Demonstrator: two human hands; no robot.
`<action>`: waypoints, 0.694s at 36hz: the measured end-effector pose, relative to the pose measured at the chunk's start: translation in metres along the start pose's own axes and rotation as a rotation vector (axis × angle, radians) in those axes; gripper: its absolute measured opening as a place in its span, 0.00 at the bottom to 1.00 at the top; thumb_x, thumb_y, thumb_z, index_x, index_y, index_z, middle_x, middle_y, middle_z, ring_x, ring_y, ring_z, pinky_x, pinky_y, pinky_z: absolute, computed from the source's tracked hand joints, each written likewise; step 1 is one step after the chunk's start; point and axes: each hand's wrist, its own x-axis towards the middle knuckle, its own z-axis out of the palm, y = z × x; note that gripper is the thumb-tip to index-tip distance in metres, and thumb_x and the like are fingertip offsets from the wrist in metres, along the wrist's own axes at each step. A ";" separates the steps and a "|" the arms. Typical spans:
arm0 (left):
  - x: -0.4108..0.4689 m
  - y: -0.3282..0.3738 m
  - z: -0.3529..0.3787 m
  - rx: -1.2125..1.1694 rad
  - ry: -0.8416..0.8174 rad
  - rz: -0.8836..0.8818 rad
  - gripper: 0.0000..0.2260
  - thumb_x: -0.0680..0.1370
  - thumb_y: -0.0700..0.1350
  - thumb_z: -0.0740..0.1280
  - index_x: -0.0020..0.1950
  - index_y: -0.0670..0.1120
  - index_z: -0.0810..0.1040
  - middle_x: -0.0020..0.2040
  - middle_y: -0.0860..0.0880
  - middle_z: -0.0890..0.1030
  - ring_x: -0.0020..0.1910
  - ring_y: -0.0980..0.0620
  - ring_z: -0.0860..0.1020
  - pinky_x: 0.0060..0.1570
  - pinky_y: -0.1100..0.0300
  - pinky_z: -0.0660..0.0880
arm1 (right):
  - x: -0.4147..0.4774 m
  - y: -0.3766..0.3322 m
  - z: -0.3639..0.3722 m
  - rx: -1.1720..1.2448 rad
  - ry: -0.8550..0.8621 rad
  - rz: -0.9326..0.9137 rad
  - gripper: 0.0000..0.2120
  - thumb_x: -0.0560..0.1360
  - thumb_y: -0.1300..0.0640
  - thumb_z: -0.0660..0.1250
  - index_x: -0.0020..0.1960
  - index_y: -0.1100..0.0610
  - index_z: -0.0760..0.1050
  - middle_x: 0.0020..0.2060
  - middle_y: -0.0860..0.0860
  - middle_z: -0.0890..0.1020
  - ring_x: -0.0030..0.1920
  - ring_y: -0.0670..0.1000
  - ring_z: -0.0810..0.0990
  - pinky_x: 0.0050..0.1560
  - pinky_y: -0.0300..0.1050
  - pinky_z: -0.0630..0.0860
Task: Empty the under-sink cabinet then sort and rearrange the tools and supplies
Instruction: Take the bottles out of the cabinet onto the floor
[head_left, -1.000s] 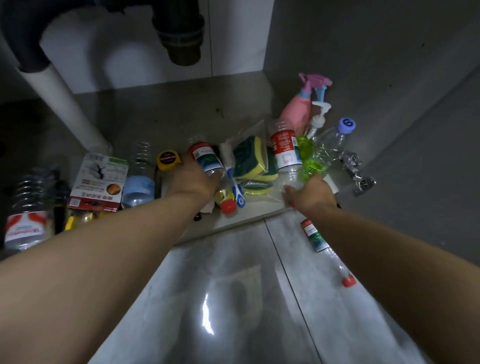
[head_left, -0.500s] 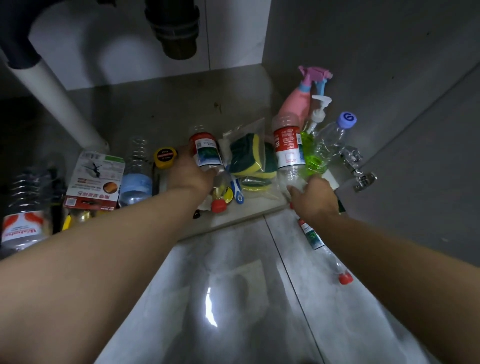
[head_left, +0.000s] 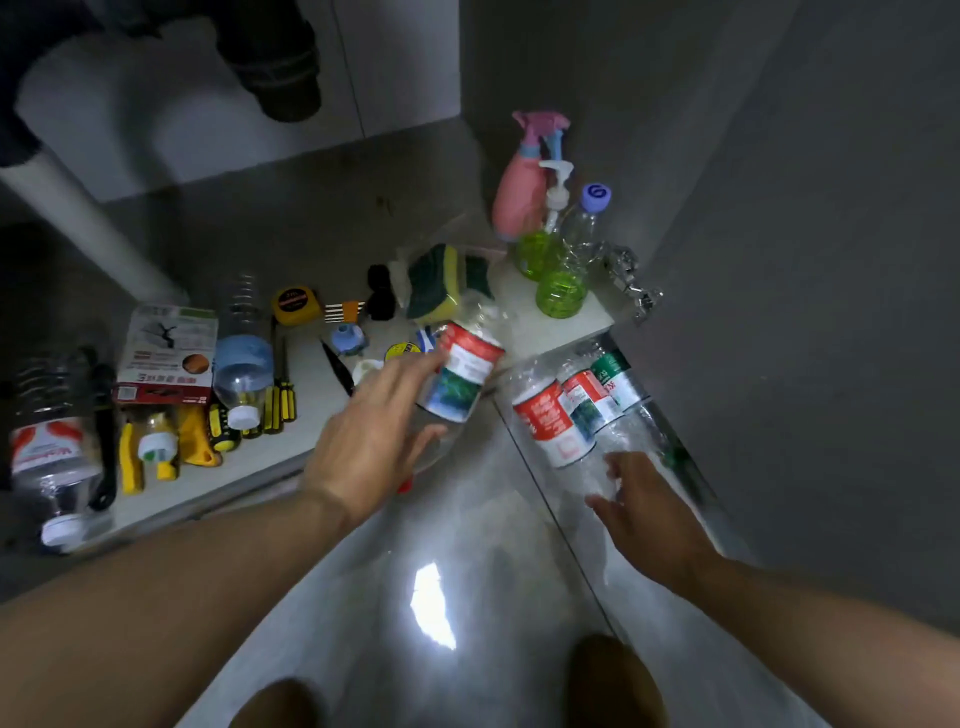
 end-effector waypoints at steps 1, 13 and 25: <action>-0.005 0.002 0.012 0.034 -0.054 0.055 0.35 0.77 0.51 0.72 0.79 0.57 0.57 0.75 0.53 0.66 0.69 0.49 0.71 0.53 0.45 0.81 | -0.001 0.010 0.007 -0.043 -0.051 0.027 0.24 0.78 0.44 0.69 0.69 0.52 0.67 0.61 0.49 0.76 0.56 0.48 0.78 0.56 0.44 0.79; -0.017 0.019 0.085 -0.247 -0.461 -0.207 0.33 0.80 0.51 0.69 0.79 0.63 0.55 0.68 0.52 0.68 0.64 0.49 0.74 0.63 0.55 0.75 | 0.051 -0.006 0.007 -0.268 -0.091 0.224 0.30 0.79 0.40 0.64 0.71 0.60 0.65 0.64 0.58 0.75 0.62 0.56 0.77 0.61 0.50 0.77; 0.018 0.049 0.156 -0.458 -0.306 -0.651 0.33 0.79 0.45 0.70 0.80 0.53 0.58 0.69 0.44 0.69 0.67 0.43 0.73 0.66 0.53 0.72 | 0.054 0.003 0.025 -0.156 0.082 0.128 0.24 0.79 0.51 0.67 0.71 0.54 0.64 0.68 0.58 0.70 0.65 0.57 0.73 0.60 0.54 0.79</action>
